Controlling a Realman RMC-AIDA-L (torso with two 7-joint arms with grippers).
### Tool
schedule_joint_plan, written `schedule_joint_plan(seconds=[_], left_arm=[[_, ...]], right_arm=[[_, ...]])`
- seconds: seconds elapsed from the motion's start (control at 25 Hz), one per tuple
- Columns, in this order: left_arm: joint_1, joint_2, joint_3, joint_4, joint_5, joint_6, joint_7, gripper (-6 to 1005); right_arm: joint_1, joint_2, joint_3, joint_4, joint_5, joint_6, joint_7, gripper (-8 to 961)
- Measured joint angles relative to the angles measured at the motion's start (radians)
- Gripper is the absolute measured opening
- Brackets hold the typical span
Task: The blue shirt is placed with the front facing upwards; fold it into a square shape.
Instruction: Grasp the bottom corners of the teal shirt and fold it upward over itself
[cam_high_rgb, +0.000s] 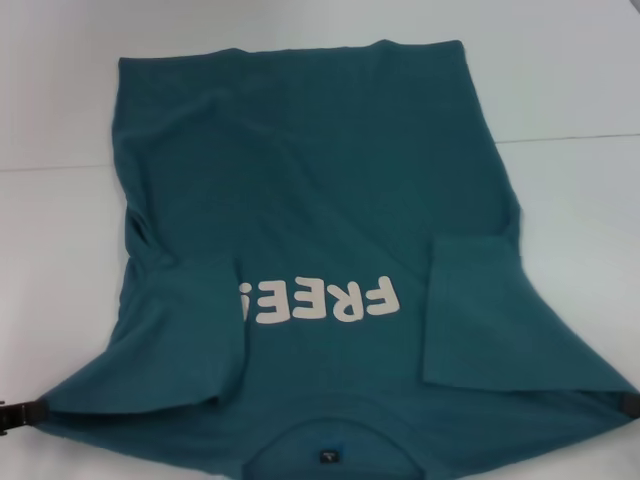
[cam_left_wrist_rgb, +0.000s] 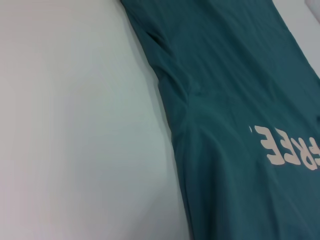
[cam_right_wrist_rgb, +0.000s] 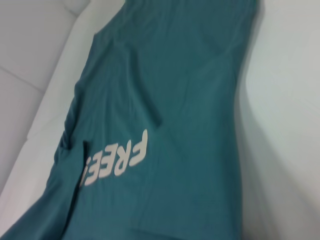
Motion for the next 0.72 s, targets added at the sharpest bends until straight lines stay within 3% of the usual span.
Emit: schedule_joint_plan(seconds=[0.72], left_arm=[[0.02, -0.006, -0.019, 0.005, 0.0, 0.193, 0.024, -2]], right_arm=[[-0.149, -0.005, 0.14, -0.037, -0.006, -0.146, -0.084, 0]])
